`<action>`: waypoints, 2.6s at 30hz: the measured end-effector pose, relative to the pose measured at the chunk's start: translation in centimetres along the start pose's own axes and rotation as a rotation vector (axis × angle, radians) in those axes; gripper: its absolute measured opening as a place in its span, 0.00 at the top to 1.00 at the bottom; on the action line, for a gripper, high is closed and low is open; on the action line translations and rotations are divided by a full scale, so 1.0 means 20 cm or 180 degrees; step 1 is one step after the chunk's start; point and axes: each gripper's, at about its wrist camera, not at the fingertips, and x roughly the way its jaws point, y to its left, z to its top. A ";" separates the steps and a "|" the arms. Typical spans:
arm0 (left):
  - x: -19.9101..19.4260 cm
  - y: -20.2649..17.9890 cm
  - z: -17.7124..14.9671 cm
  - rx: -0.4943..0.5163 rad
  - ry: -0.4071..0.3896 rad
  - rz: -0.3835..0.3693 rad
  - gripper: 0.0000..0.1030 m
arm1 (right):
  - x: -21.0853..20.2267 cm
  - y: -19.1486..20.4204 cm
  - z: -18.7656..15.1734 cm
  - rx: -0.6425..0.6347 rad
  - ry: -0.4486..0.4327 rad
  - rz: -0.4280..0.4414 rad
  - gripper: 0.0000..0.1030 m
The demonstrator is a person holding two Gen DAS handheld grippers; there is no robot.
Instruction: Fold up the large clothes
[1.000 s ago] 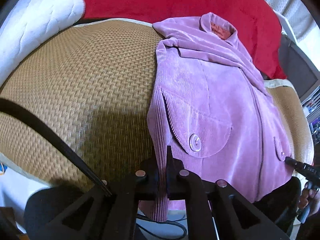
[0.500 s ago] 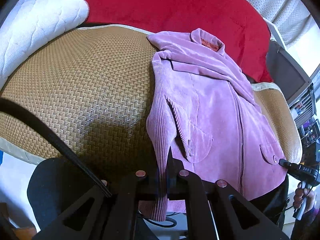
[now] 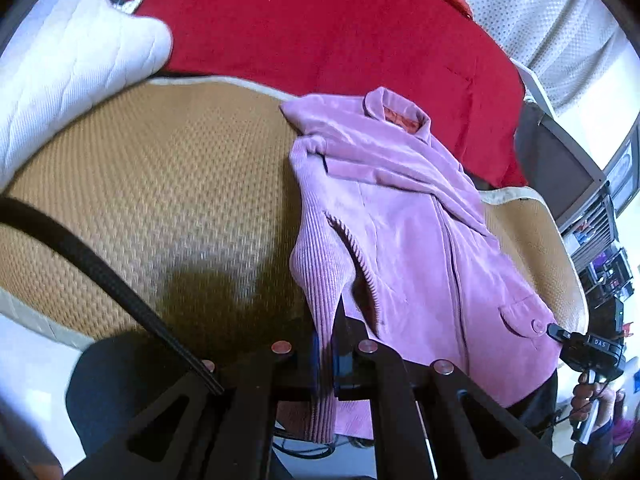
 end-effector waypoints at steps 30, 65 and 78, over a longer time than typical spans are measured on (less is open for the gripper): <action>0.14 0.08 -0.08 -0.0174 0.0238 0.0070 0.96 | 0.30 0.04 0.05 -0.0455 0.0310 -0.1272 0.55; 0.35 0.12 0.01 -0.0124 0.0477 0.0333 0.96 | 0.12 -0.22 0.17 0.0334 0.0432 -0.0271 0.91; 0.39 0.10 0.00 -0.0029 0.0531 0.0376 0.96 | 0.24 -0.07 0.16 0.0233 0.0536 -0.0485 0.74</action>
